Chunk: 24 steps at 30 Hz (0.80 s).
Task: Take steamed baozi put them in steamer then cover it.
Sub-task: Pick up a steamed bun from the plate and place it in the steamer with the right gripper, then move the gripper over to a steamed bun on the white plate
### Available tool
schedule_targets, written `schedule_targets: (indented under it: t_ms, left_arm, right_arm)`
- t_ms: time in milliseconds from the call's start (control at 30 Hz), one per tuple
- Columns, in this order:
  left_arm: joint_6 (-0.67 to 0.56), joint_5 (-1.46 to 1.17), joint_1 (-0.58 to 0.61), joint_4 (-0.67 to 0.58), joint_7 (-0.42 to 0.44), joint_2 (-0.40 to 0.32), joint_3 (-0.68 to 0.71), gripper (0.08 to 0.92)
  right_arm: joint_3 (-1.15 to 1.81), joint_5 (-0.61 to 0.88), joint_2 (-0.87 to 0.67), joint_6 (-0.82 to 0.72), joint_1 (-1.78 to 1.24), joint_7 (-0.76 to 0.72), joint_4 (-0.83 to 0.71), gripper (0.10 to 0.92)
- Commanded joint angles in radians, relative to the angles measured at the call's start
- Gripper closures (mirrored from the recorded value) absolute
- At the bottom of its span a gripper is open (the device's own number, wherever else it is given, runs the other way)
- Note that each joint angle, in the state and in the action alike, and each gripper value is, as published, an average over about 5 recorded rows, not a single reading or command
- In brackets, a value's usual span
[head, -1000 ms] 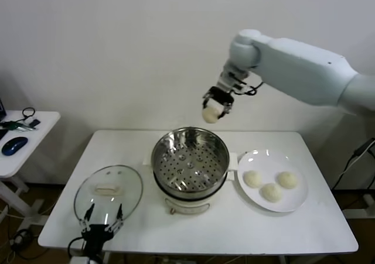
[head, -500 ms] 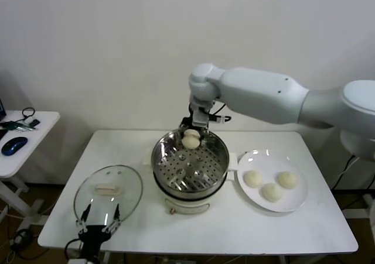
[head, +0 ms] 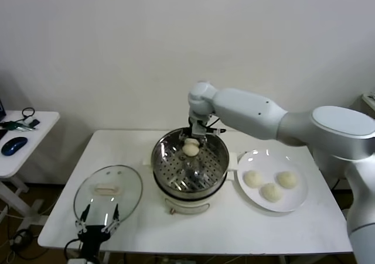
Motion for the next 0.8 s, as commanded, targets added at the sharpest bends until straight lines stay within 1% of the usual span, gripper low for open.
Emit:
schedule_targets:
  t_ms: [33,133,200,267,367,467,533,600,667,800]
  left_arm:
    - [0.000,-0.001,0.000,0.002,-0.001,-0.001,0.000,0.177]
    - [0.000,0.000,-0.001,0.004,-0.003,-0.001,0.000,0.177]
    - [0.001,0.001,-0.001,0.004,-0.004,-0.001,0.000,0.177]
    - [0.001,0.002,0.000,0.003,-0.004,-0.001,0.000,0.177]
    - [0.002,0.004,0.003,0.000,-0.004,-0.002,0.001,0.177]
    - [0.002,0.006,0.005,-0.001,-0.003,-0.003,0.002,0.177]
    - [0.003,0.007,0.005,-0.001,-0.003,-0.004,0.003,0.177]
    - [0.003,0.008,0.005,-0.003,-0.003,-0.006,0.004,0.177]
    - [0.004,0.009,0.006,-0.004,-0.003,-0.007,0.006,0.177]
    - [0.002,0.009,0.003,-0.002,-0.004,-0.003,0.006,0.177]
  right_arm:
    - [0.023,-0.023,0.014,0.019,-0.038,0.035,-0.049,0.302]
    - [0.026,0.011,0.007,0.020,-0.018,0.036,-0.035,0.233]
    - [0.008,0.065,-0.010,0.018,0.021,0.020,-0.009,0.211]
    - [-0.027,0.153,-0.039,0.011,0.086,-0.005,0.031,0.205]
    - [-0.114,0.364,-0.103,-0.015,0.222,-0.060,0.089,0.203]
    - [-0.253,0.653,-0.183,-0.079,0.380,-0.101,0.122,0.202]
    - [-0.363,0.855,-0.249,-0.169,0.482,-0.117,0.145,0.202]
    - [-0.445,0.968,-0.318,-0.288,0.547,-0.133,0.167,0.203]
    - [-0.517,1.001,-0.393,-0.401,0.595,-0.135,0.186,0.203]
    - [-0.661,0.955,-0.533,-0.521,0.633,-0.085,0.244,0.203]
